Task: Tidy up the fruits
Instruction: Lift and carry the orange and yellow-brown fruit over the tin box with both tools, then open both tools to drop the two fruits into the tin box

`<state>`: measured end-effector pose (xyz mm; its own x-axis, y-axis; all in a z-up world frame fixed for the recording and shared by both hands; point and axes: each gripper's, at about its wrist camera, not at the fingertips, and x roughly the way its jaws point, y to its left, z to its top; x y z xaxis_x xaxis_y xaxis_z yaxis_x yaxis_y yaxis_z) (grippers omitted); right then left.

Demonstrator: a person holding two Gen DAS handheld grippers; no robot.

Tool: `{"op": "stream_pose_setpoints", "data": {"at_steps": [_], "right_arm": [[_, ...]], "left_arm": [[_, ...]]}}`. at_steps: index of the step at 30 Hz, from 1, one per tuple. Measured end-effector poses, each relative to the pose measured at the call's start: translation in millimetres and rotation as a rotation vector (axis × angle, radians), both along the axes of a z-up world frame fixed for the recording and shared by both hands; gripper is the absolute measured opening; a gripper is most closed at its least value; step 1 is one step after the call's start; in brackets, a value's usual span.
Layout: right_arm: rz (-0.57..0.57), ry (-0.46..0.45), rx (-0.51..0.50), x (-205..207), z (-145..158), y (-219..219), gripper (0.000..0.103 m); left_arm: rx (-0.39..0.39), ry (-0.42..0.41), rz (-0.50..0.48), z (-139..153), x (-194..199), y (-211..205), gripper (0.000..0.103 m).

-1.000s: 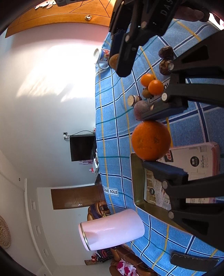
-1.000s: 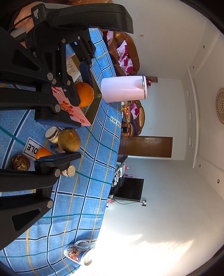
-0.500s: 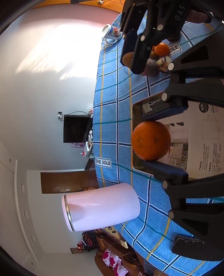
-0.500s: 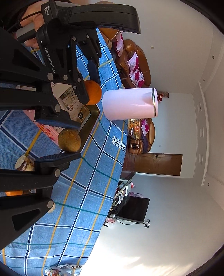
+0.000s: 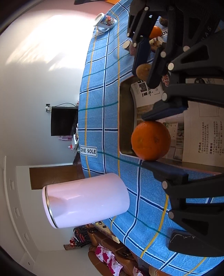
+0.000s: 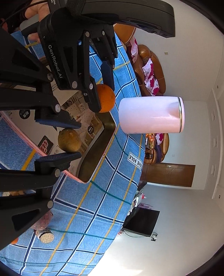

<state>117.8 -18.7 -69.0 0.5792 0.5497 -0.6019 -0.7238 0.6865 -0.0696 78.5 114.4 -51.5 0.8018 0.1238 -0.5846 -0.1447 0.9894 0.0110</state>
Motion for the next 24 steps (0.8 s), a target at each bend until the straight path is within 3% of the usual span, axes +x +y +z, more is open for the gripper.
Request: {"op": "stream_pose_setpoints", "data": {"at_steps": [10, 20, 22, 24], "right_arm": [[0.002, 0.026, -0.023, 4, -10, 7, 0.029], [-0.002, 0.029, -0.027, 5, -15, 10, 0.029], [-0.004, 0.033, -0.023, 3, -15, 9, 0.031], [-0.009, 0.032, -0.014, 1, -13, 6, 0.048]], "left_arm": [[-0.008, 0.041, 0.004, -9, 5, 2, 0.049], [0.019, 0.02, 0.009, -5, 2, -1, 0.05], [0.023, 0.009, 0.015, -2, -2, -1, 0.055], [0.025, -0.019, 0.025, 5, -9, -2, 0.073]]}}
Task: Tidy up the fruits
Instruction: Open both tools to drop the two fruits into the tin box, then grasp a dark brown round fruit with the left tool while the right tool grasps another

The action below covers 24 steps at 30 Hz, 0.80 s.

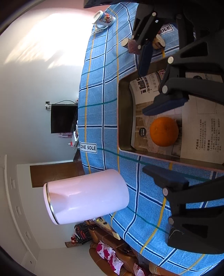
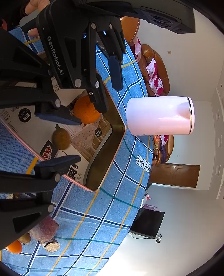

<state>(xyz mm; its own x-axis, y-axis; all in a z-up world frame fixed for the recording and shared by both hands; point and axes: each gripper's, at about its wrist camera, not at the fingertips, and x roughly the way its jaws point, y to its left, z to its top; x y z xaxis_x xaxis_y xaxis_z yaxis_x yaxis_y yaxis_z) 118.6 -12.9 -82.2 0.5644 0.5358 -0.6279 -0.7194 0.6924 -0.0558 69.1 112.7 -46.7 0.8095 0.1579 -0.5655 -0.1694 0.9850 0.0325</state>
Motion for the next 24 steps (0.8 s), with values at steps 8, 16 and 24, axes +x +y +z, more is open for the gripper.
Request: {"op": "stream_pose_setpoints", "data": {"at_steps": [8, 16, 24], "right_arm": [[-0.057, -0.027, 0.068, -26, 22, -62, 0.054], [-0.286, -0.014, 0.1, -61, 17, -200, 0.054], [-0.325, 0.083, 0.099, -55, -7, -242, 0.054]], "left_arm": [[-0.036, -0.103, -0.068, 16, -32, -33, 0.094], [-0.066, -0.067, -0.268, 4, -30, -115, 0.094], [-0.053, 0.015, -0.396, -12, -24, -176, 0.094]]}}
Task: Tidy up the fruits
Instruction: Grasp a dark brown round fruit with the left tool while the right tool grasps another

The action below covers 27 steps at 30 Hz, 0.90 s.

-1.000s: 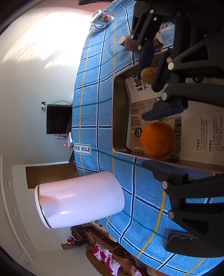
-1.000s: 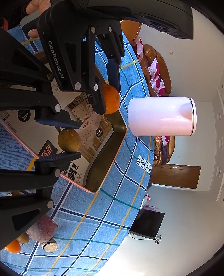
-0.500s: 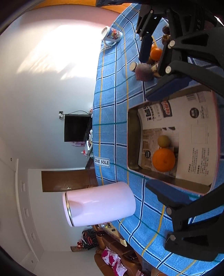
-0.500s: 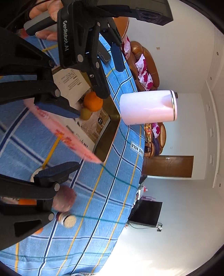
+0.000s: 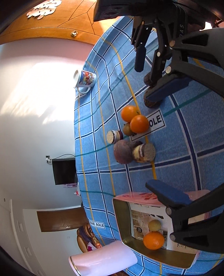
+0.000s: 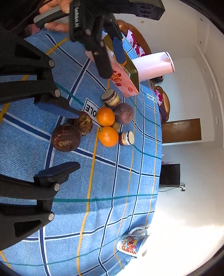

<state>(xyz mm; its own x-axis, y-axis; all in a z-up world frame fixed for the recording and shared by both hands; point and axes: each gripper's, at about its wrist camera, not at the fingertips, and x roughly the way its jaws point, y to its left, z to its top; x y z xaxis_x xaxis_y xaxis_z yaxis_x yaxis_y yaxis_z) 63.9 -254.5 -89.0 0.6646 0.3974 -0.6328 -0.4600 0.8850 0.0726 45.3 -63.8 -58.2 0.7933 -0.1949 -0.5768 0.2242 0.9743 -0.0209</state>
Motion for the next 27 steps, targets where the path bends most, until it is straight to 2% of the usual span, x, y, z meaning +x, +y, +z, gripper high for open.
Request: {"op": "stream_pose_setpoints", "data": {"at_steps": [2, 4, 6, 7, 10, 13, 14, 18, 22, 27], "right_arm": [[0.007, 0.013, -0.018, 4, -1, 0, 0.054], [0.039, 0.067, -0.049, 14, -7, 8, 0.054], [0.051, 0.08, -0.066, 15, -9, 11, 0.039], [0.057, 0.083, -0.067, 14, -10, 10, 0.038], [0.038, 0.048, -0.027, 8, -6, 4, 0.037], [-0.072, -0.041, -0.077, 3, 0, -7, 0.037], [-0.094, -0.05, -0.072, 3, 2, -13, 0.037], [-0.119, -0.017, -0.004, 12, 2, -31, 0.037], [-0.114, -0.024, -0.013, 11, 2, -30, 0.037], [-0.112, -0.007, 0.021, 12, 1, -34, 0.037]], "left_arm": [[0.005, 0.013, -0.012, -2, 2, -7, 0.094], [0.003, 0.029, -0.022, -4, 6, -10, 0.093], [0.003, 0.032, -0.027, -4, 8, -13, 0.092], [0.005, 0.033, -0.032, -4, 8, -14, 0.091], [0.012, 0.041, -0.06, -5, 8, -23, 0.085], [0.021, 0.068, -0.096, -10, 12, -34, 0.078], [0.024, 0.083, -0.113, -12, 14, -39, 0.073], [0.02, 0.134, -0.168, -20, 20, -56, 0.059], [0.025, 0.174, -0.187, -26, 28, -67, 0.049], [0.001, 0.223, -0.201, -32, 35, -69, 0.045]]}}
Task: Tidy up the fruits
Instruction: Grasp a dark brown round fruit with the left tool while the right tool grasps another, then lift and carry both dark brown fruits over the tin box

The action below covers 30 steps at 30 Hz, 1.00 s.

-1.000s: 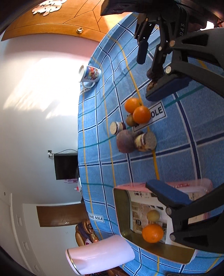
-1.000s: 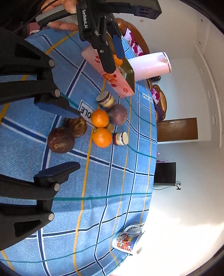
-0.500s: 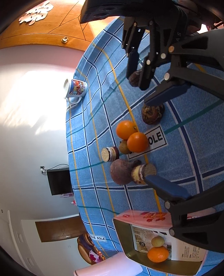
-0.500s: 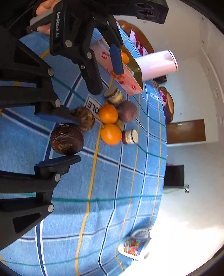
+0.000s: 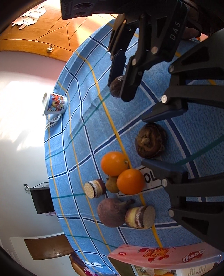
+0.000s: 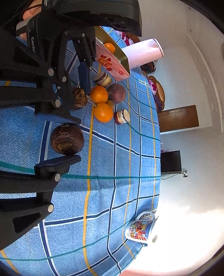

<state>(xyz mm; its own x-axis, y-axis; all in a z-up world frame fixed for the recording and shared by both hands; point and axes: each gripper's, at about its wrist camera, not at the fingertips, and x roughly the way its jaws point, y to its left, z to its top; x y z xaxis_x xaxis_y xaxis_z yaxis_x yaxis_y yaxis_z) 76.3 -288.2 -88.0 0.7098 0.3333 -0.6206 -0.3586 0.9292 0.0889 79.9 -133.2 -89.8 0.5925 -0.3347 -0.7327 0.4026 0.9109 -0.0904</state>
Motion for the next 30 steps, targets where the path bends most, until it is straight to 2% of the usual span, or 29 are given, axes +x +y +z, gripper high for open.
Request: {"op": "stream_pose_setpoints", "data": {"at_steps": [4, 8, 19, 30], "right_arm": [[0.005, -0.015, -0.006, -3, 1, 2, 0.037], [0.002, -0.046, 0.012, -7, 3, -1, 0.037], [0.013, -0.137, 0.008, -21, 9, 1, 0.037], [0.027, -0.204, 0.019, -32, 13, 1, 0.037]], "left_arm": [[-0.06, 0.013, 0.008, 0, 1, 9, 0.045], [-0.097, -0.022, 0.029, 5, -3, 17, 0.045], [-0.117, -0.129, 0.082, 17, -14, 25, 0.045], [-0.121, -0.201, 0.109, 23, -24, 29, 0.045]]}}
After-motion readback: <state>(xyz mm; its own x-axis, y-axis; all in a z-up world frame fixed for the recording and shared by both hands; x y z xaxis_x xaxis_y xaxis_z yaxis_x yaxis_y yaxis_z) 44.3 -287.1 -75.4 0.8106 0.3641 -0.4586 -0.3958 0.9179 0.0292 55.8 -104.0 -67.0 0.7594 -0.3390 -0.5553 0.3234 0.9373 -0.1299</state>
